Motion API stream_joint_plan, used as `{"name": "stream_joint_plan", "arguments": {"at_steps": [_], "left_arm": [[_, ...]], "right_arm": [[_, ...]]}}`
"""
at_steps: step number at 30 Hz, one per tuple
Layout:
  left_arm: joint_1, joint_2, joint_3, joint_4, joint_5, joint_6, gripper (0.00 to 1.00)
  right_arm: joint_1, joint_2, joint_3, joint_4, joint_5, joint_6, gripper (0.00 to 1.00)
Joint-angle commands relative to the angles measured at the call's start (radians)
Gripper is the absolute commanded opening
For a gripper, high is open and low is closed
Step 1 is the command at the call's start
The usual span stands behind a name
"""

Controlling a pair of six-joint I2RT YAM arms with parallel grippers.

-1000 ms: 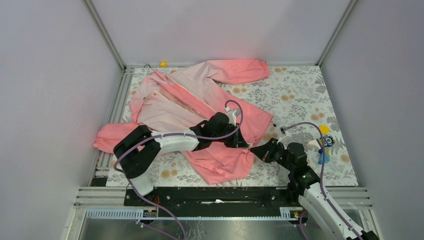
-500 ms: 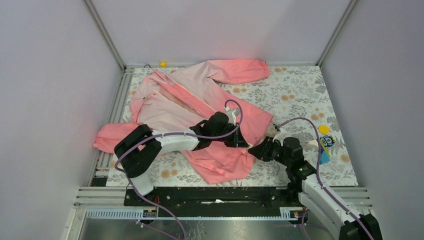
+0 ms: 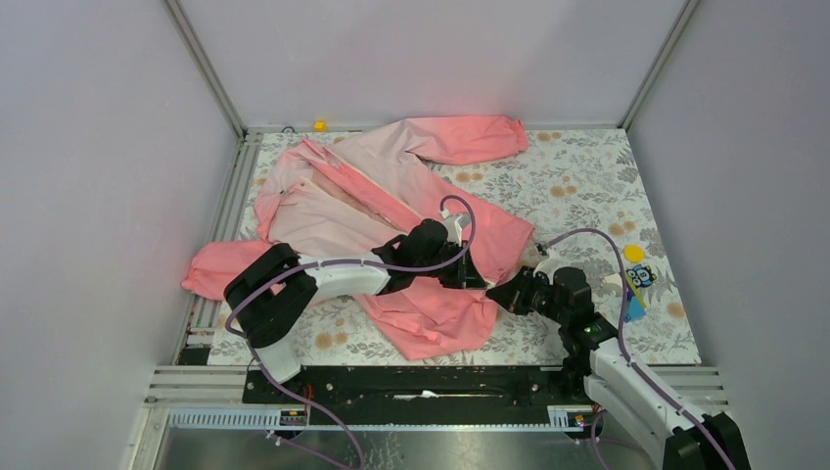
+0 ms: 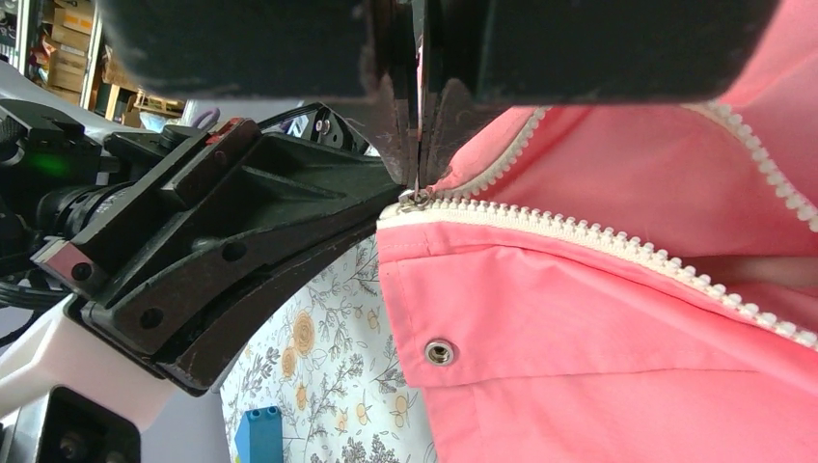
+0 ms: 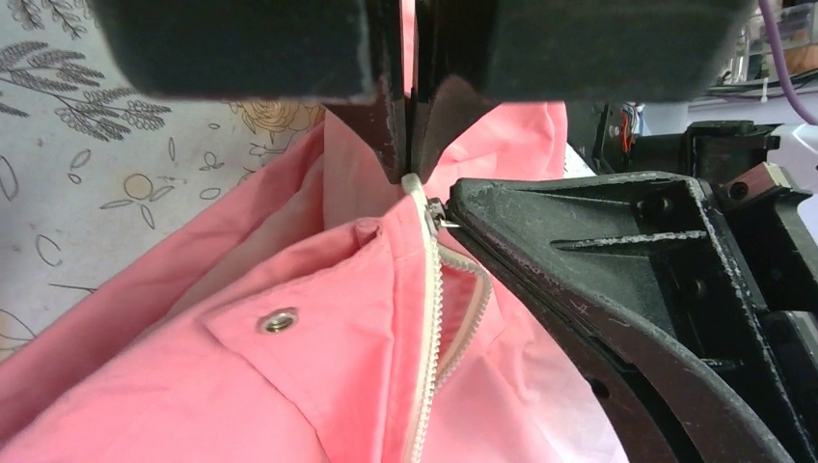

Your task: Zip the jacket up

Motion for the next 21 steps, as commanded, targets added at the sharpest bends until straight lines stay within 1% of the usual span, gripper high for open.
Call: {"name": "stream_joint_plan", "arguments": {"at_steps": [1, 5, 7, 10, 14, 17, 19, 21], "left_arm": [[-0.002, -0.011, 0.002, -0.006, -0.034, 0.033, 0.0], [0.001, 0.003, -0.003, -0.091, -0.12, 0.081, 0.0], [0.001, 0.014, -0.007, -0.115, -0.172, 0.092, 0.0], [0.027, 0.017, -0.021, -0.119, -0.208, 0.09, 0.0], [0.041, -0.009, -0.014, -0.085, -0.177, 0.096, 0.0], [0.04, -0.012, 0.0, -0.055, -0.085, 0.089, 0.0], [0.04, -0.02, -0.019, 0.004, -0.02, 0.05, 0.0], [0.039, -0.022, -0.036, 0.062, 0.017, 0.013, 0.0]], "right_arm": [[0.001, -0.055, 0.038, -0.025, 0.103, 0.004, 0.0], [0.001, -0.203, 0.013, -0.033, 0.152, 0.111, 0.0], [0.001, -0.27, -0.01, -0.004, 0.149, 0.163, 0.0], [0.001, -0.313, -0.021, -0.016, 0.145, 0.171, 0.0], [0.001, -0.282, -0.014, -0.035, 0.102, 0.13, 0.0], [0.001, -0.236, -0.006, -0.038, 0.084, 0.085, 0.0], [0.001, -0.145, 0.022, -0.056, 0.057, 0.037, 0.0], [0.001, -0.054, 0.062, -0.089, 0.017, -0.005, 0.0]]}}
